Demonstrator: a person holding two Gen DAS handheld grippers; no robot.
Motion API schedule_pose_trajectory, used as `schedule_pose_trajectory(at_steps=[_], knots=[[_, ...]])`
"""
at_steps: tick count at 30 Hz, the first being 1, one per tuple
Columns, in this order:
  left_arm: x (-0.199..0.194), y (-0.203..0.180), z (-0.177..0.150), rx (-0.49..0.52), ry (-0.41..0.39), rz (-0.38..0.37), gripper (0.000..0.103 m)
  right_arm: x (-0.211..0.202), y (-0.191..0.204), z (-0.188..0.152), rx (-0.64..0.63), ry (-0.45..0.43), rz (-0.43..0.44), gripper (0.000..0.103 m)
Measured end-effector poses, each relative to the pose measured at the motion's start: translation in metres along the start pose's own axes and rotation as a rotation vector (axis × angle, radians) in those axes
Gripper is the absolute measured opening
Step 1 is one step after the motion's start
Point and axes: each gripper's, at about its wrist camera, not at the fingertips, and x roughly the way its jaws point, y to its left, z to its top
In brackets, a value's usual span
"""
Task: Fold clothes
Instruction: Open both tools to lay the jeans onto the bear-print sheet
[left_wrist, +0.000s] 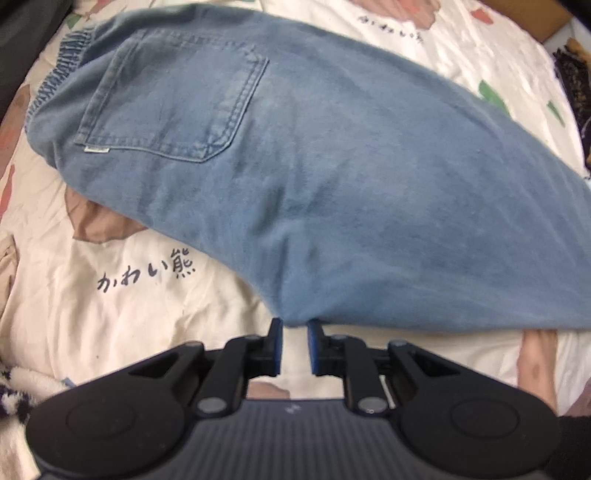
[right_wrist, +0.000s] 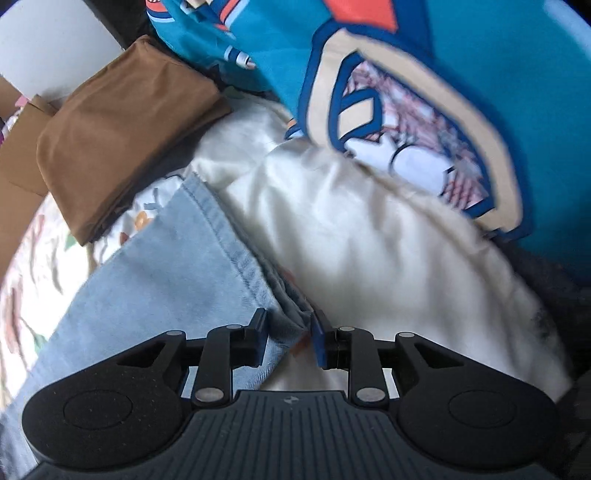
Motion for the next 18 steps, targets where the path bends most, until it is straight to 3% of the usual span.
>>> schedule_pose_trajectory(at_steps=[3,10,18], knots=[[-0.014,-0.002,-0.002,-0.012,-0.025,0.01,0.015,-0.007,-0.008,0.006,0.016,-0.009,-0.008,0.026],[-0.052,-0.019,-0.017,-0.029,-0.084,0.056,0.016,-0.019,-0.001,0.027,-0.071,-0.051,0.077,0.026],[-0.101,-0.022,-0.008,-0.038,-0.161,0.112,0.028,-0.02,0.014,0.039,-0.124,-0.046,0.14,0.026]])
